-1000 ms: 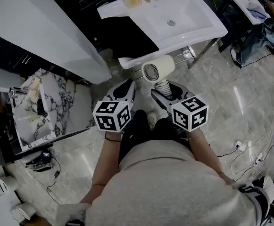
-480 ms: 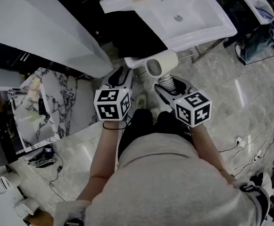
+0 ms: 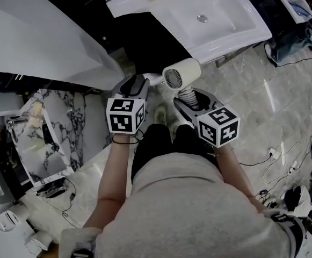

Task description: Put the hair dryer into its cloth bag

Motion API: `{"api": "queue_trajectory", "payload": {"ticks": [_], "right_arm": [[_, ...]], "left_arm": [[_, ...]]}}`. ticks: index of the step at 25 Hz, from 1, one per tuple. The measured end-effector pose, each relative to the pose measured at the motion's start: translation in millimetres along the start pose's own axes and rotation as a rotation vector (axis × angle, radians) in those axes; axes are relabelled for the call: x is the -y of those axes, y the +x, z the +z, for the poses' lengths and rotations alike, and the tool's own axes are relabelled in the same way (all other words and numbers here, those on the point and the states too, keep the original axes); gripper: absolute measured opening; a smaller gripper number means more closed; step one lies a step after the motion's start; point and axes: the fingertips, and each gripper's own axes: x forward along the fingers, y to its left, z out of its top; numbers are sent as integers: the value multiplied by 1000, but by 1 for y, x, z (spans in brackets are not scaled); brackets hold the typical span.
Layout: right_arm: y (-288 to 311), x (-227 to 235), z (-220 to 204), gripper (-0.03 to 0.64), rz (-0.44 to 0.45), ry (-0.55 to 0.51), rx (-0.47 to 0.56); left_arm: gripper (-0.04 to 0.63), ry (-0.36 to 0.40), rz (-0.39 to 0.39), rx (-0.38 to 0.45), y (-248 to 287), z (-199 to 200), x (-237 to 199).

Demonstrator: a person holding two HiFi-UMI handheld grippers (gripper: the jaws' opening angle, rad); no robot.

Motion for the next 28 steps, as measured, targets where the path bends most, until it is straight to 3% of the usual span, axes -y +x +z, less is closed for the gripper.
{"api": "queue_trajectory", "payload": {"ticks": [9, 14, 22, 28], "right_arm": [[22, 20, 3, 229, -43, 39, -16], [28, 27, -4, 229, -55, 51, -41], [24, 31, -18, 229, -40, 57, -76], [25, 13, -25, 229, 64, -42, -119]], "left_arm": [[140, 42, -13, -104, 37, -20, -31], [140, 52, -1, -116, 52, -26, -41], [34, 46, -3, -16, 46, -9, -37], [18, 51, -27, 7, 35, 6, -30]]}}
